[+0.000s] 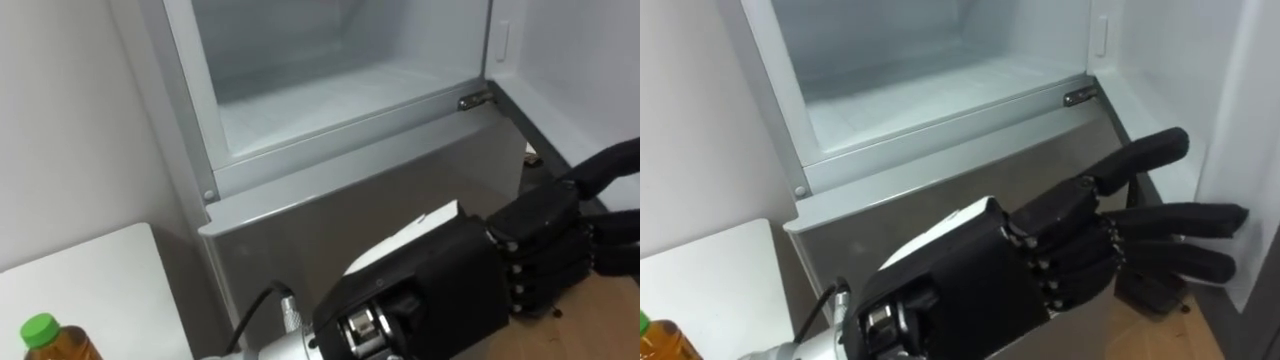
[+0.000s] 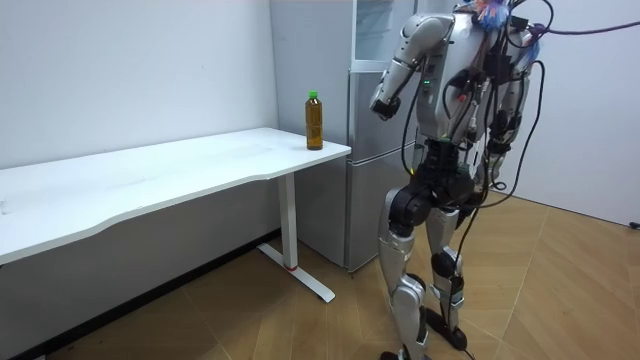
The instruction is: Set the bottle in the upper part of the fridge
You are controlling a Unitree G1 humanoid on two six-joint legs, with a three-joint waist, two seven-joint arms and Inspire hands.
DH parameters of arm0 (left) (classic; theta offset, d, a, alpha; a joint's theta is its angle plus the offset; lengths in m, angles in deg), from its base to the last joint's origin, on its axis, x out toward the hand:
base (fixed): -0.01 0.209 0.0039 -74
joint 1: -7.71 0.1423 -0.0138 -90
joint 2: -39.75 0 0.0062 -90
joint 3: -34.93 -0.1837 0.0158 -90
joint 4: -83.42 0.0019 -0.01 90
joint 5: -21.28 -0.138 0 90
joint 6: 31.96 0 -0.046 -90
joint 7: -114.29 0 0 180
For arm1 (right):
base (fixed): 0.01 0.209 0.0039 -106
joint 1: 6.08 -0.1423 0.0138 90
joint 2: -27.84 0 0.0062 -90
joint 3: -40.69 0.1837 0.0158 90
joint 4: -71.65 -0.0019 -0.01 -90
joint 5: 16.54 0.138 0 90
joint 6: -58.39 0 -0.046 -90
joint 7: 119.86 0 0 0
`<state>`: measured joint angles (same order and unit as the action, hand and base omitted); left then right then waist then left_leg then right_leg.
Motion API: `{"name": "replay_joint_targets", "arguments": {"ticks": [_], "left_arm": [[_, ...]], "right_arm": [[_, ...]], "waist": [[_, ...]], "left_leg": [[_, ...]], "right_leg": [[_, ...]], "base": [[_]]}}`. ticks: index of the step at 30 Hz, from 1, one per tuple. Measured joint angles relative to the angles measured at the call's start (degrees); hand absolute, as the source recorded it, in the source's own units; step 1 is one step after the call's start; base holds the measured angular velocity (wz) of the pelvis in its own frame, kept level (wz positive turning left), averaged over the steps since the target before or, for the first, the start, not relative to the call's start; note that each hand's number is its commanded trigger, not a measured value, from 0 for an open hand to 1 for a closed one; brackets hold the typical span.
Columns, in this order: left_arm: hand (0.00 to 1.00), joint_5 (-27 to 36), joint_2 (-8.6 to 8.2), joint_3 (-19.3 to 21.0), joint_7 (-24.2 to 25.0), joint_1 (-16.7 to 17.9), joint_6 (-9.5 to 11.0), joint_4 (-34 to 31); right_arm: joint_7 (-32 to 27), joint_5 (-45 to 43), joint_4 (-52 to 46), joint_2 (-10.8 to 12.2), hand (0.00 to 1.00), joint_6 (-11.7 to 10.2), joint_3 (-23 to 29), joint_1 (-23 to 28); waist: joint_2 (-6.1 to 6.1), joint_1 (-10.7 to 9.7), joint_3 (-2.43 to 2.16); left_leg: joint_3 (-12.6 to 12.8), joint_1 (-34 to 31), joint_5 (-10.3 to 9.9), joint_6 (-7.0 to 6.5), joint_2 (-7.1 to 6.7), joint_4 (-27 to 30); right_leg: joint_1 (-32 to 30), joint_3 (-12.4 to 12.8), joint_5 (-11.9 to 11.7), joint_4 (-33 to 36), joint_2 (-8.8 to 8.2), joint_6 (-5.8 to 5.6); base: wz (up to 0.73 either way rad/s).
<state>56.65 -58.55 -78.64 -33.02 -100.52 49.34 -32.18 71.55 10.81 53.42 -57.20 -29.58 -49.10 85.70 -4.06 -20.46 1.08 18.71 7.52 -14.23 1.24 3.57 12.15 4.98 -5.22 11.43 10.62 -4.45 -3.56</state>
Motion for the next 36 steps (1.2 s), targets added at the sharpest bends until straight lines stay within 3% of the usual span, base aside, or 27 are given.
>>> {"name": "replay_joint_targets", "arguments": {"ticks": [12, 14, 20, 26, 33, 36], "left_arm": [[0.0, 0.1, -0.27, -1.5, 0.0, 0.0, -0.1, 3.2], [0.0, 0.1, -0.31, -1.6, 0.0, -0.4, -0.3, 3.5], [0.0, 0.1, -0.77, -2.0, -0.6, -2.7, -0.6, 5.5], [0.0, 0.0, -0.88, -2.2, -0.6, -4.6, -0.7, 7.5], [0.0, -0.1, -0.33, -3.3, -0.6, -5.1, -0.7, 7.6], [0.0, -0.2, -0.21, -4.0, -0.6, -5.2, -0.7, 7.6]], "right_arm": [[-0.1, 1.7, -0.1, 0.0, 0.0, 0.0, -1.2, 0.0], [-0.1, 3.3, -0.2, -0.2, 0.0, 0.0, -1.2, 0.4], [0.1, 5.2, -0.7, -0.3, 0.0, 0.0, -1.1, 1.4], [0.3, 5.2, -0.7, -0.4, 0.0, 0.0, -1.1, 1.4], [0.7, 4.4, -0.7, -0.6, 0.0, 0.0, -1.1, 1.3], [0.4, 4.4, -0.5, -0.5, 0.0, 0.0, -1.3, 1.0]], "waist": [[-0.07, 0.1, -0.06], [-0.54, 0.1, -0.35], [-1.31, -0.4, -0.64], [-1.63, -1.4, -0.43], [-1.51, -1.5, -0.27], [-1.05, -1.5, 0.14]], "left_leg": [[0.3, -0.2, 0.0, 0.08, 0.74, 0.0], [1.0, -0.3, 0.1, 0.22, 0.9, 0.0], [3.5, 0.2, 0.1, 0.24, 1.19, 0.0], [5.5, 0.5, 0.0, 0.64, 1.8, -0.3], [5.4, 0.2, 0.2, 0.94, 1.86, -0.6], [4.5, -0.3, 0.2, 0.95, 1.83, -0.6]], "right_leg": [[-0.5, 0.3, -0.7, 0.0, 0.73, 0.52], [-0.9, 1.0, -0.9, 0.1, 0.92, 0.58], [-2.0, 3.8, -1.5, 0.0, 1.46, 0.56], [-2.7, 5.1, -1.8, 0.2, 2.09, 0.87], [-2.9, 4.7, -1.9, 0.0, 2.17, 0.98], [-2.6, 3.6, -1.9, -0.2, 1.99, 0.98]], "base": [[-0.01], [-0.13], [-0.23], [-0.15], [0.01], [0.15]]}}
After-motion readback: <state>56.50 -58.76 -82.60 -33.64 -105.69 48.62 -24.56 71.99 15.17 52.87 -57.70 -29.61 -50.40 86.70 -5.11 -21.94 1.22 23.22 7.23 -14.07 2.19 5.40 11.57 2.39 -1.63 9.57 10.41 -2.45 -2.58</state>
